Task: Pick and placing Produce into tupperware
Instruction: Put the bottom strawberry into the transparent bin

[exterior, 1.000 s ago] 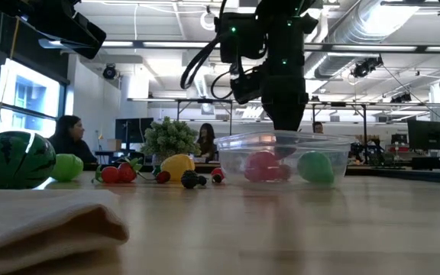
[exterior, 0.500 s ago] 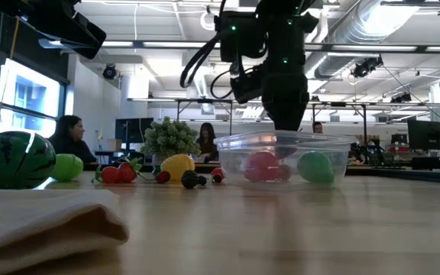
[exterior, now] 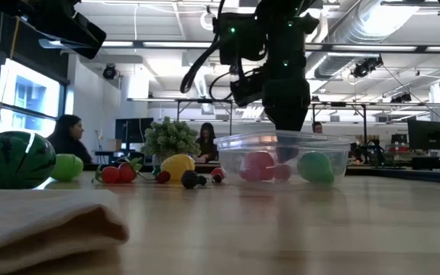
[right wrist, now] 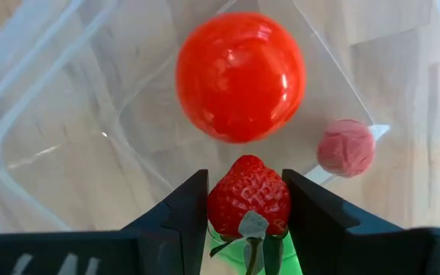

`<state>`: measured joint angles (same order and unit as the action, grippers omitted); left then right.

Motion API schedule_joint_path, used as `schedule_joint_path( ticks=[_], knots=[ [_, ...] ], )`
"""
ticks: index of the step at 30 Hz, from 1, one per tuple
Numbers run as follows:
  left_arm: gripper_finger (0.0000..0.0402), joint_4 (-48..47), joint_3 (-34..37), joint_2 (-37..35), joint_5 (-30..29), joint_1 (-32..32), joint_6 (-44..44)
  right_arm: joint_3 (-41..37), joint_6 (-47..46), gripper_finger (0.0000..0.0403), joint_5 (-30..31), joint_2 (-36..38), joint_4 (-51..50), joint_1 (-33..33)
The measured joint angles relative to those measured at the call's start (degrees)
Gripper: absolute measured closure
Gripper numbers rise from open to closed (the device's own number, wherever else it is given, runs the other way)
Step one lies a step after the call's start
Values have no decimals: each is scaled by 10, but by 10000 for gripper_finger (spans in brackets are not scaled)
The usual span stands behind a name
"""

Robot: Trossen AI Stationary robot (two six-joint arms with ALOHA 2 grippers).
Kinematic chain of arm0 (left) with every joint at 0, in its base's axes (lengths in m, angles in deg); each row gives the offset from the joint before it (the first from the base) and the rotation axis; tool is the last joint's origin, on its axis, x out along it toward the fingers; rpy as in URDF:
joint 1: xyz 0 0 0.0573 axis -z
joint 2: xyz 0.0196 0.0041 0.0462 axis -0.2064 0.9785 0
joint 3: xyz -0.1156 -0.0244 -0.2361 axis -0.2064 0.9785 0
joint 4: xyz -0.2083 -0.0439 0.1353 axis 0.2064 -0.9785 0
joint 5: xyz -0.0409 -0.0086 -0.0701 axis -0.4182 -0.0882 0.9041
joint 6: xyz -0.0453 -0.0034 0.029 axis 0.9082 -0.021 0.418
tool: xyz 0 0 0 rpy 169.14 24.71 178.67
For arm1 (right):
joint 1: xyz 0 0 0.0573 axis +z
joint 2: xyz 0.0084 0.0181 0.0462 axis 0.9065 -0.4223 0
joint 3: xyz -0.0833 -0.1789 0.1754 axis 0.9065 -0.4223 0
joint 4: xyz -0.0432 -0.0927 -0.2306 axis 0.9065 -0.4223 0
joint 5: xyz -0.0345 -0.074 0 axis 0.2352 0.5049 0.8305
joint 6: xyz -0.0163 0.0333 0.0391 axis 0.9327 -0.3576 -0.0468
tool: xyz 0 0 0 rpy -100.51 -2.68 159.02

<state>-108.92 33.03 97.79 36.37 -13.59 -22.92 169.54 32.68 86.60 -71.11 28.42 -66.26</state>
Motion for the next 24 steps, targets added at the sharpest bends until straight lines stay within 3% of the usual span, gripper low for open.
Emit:
schedule_joint_path(
  ticks=[24],
  knots=[
    [385, 0, 0, 0, 0, 0, 0, 0, 5, 265, -11, -31, 4, -4]
  ],
)
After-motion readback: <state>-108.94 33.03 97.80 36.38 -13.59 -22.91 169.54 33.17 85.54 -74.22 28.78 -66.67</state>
